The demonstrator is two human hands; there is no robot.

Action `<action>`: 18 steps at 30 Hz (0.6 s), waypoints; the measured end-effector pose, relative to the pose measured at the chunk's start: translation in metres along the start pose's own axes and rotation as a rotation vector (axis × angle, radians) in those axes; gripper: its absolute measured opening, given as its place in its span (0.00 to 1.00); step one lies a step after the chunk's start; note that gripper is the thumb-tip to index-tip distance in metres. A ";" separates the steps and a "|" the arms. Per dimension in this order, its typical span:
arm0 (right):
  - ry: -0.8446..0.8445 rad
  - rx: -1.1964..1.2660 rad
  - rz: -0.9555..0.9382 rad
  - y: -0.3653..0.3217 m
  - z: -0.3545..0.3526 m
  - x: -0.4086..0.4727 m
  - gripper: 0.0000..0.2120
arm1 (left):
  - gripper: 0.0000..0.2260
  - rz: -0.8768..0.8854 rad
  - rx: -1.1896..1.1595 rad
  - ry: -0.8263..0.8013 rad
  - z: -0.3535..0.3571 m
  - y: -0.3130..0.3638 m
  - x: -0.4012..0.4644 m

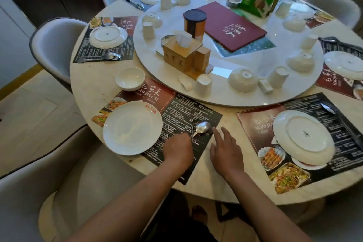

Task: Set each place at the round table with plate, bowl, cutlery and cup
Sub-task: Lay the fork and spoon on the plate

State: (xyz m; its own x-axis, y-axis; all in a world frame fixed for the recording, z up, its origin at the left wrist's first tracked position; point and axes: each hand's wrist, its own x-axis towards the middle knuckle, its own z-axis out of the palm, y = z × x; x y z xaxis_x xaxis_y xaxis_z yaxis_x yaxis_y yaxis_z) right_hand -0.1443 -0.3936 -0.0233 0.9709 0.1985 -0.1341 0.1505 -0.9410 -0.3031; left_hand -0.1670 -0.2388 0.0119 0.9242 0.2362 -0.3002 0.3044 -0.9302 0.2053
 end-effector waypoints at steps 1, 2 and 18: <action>0.006 0.014 0.001 -0.001 -0.001 0.002 0.27 | 0.05 -0.004 -0.020 0.002 0.002 -0.003 -0.001; 0.019 0.031 -0.006 -0.002 -0.003 0.003 0.27 | 0.05 -0.014 -0.054 0.010 0.004 -0.006 -0.002; -0.111 -0.043 -0.319 -0.120 0.023 0.022 0.22 | 0.10 -0.366 -0.482 0.343 -0.016 -0.189 -0.053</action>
State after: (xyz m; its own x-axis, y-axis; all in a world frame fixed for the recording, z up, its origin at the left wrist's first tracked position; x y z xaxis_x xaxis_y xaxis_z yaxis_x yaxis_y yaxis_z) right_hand -0.1453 -0.2699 -0.0115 0.8478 0.5110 -0.1415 0.4533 -0.8370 -0.3065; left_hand -0.2700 -0.0715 0.0037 0.7389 0.6602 -0.1346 0.6058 -0.5634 0.5618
